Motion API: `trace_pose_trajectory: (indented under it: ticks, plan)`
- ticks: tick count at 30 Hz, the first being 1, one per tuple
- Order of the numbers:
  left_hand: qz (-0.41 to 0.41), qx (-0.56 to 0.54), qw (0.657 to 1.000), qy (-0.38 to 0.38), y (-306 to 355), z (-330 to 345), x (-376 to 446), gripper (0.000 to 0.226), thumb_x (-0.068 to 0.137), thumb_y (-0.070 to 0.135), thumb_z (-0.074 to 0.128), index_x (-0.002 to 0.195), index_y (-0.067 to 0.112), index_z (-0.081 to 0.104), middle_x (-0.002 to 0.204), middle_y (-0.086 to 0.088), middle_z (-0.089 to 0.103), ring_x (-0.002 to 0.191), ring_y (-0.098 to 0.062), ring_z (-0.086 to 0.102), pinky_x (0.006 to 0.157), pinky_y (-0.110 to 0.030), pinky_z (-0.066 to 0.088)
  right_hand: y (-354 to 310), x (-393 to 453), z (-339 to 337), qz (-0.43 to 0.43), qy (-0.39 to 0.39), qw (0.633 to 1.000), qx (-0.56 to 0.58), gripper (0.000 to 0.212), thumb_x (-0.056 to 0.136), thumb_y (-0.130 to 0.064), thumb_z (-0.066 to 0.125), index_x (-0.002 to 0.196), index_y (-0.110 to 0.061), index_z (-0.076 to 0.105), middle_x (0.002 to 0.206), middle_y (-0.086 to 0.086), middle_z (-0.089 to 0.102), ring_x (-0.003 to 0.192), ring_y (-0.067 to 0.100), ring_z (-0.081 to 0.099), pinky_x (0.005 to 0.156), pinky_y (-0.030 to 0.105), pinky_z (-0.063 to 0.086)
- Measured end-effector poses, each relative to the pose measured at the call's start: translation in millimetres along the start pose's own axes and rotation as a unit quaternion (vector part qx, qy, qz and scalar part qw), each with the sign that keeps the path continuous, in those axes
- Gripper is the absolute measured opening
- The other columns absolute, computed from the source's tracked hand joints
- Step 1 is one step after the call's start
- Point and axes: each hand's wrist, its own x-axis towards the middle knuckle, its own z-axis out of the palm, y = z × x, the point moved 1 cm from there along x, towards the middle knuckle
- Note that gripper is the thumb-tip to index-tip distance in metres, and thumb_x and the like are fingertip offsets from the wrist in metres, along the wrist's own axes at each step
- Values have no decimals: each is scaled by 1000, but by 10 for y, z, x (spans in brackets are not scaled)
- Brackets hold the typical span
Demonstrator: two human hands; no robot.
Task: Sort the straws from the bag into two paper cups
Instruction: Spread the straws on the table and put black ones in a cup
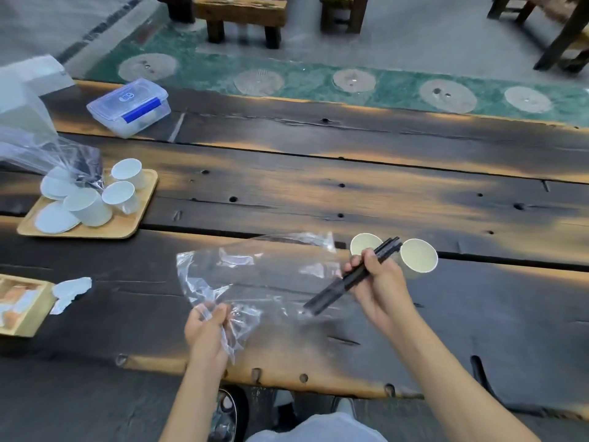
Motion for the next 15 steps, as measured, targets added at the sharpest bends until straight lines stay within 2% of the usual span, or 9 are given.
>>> trace_pose_trajectory:
  ticks: [2, 3, 5, 7, 9, 11, 15]
  plan:
    - [-21, -51, 997, 48, -19, -167, 175, 18, 92, -2, 65, 88, 15, 58, 85, -7, 69, 57, -10, 63, 44, -22, 52, -75, 105, 15, -5, 20, 1000, 1, 22, 105, -9, 37, 83, -11, 42, 68, 7, 49, 63, 24, 45, 71, 44, 47]
    - [-39, -81, 994, 66, -36, -243, 249, 19, 93, -3, 63, 89, 15, 58, 91, -8, 68, 63, -11, 64, 47, -21, 54, -74, 143, 1, -11, 24, 1000, 7, 22, 105, -8, 37, 84, -12, 43, 67, 7, 50, 61, 24, 46, 70, 43, 47]
    - [-73, -133, 984, 98, -97, -370, 379, 16, 95, -5, 58, 104, 8, 58, 100, -11, 66, 78, -12, 65, 55, -20, 59, -50, 191, -5, -15, 31, 999, 14, 22, 105, -9, 37, 85, -12, 43, 66, 7, 51, 60, 24, 48, 68, 42, 46]
    - [-90, -163, 975, 122, -169, -447, 469, 28, 96, -6, 55, 123, 2, 54, 103, -13, 65, 82, -12, 64, 59, -17, 59, 0, 264, 14, -4, 40, 999, -7, 22, 105, -10, 36, 84, -13, 43, 66, 7, 50, 59, 23, 48, 67, 41, 46]
    - [-100, -172, 972, 123, -241, -475, 518, 37, 97, -5, 54, 133, -2, 49, 113, -15, 65, 89, -15, 65, 76, -22, 60, 80, 324, 28, 15, 43, 998, -42, 25, 106, -10, 35, 83, -14, 43, 65, 6, 48, 59, 22, 47, 66, 40, 45]
    - [-123, -174, 970, 116, -283, -460, 521, 43, 97, -2, 55, 140, -2, 45, 129, -16, 62, 100, -19, 65, 95, -33, 55, 176, 383, 20, 37, 43, 996, -67, 25, 106, -10, 34, 83, -12, 45, 65, 6, 49, 59, 21, 48, 65, 39, 46]
    - [-144, -174, 968, 109, -351, -385, 583, 42, 95, 0, 58, 137, -3, 49, 136, -17, 59, 112, -21, 63, 102, -36, 52, 408, 521, -36, 112, 69, 984, -120, 21, 104, -7, 38, 85, -10, 46, 66, 8, 50, 58, 22, 51, 63, 39, 49]
